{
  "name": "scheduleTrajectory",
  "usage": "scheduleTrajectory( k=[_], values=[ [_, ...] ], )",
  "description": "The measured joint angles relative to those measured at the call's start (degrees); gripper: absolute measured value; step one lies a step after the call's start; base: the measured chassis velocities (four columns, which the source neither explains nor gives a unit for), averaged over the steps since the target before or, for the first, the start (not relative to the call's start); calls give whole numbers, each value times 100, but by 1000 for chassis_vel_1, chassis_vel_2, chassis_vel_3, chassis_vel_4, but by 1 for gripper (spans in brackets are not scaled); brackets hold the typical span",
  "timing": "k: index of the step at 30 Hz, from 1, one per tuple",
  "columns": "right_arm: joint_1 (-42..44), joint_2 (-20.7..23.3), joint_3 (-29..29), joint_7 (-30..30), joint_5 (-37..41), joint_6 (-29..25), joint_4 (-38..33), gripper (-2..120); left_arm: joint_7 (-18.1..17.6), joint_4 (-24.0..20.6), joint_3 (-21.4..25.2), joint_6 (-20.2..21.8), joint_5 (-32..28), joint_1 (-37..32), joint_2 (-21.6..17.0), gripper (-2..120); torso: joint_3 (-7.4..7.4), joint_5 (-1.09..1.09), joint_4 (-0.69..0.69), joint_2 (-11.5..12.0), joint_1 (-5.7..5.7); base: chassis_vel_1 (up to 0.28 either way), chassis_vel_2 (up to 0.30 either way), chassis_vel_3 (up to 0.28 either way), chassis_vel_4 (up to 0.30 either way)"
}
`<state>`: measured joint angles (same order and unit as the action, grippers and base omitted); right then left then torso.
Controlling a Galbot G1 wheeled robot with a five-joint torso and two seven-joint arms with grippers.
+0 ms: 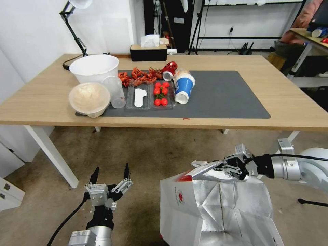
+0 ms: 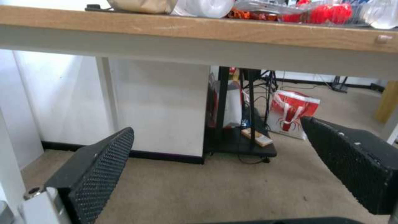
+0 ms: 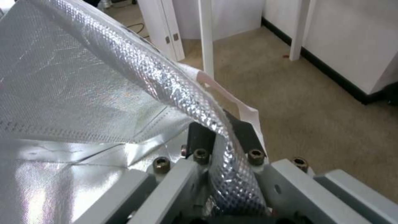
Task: Pick up the food delivery bag from the floor and place it on the table.
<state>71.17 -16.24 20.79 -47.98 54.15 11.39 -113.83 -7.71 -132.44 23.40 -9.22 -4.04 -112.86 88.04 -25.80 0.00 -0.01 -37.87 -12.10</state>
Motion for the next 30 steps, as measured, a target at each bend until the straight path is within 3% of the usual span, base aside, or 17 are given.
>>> scheduleTrajectory(
  k=[30],
  values=[
    [-42,-15,-13,-1,3,-8,30,0,70,-27,-1,2,27,-16,-6,100,-446,0,0,-761,-315,0,0,0,0]
  ],
)
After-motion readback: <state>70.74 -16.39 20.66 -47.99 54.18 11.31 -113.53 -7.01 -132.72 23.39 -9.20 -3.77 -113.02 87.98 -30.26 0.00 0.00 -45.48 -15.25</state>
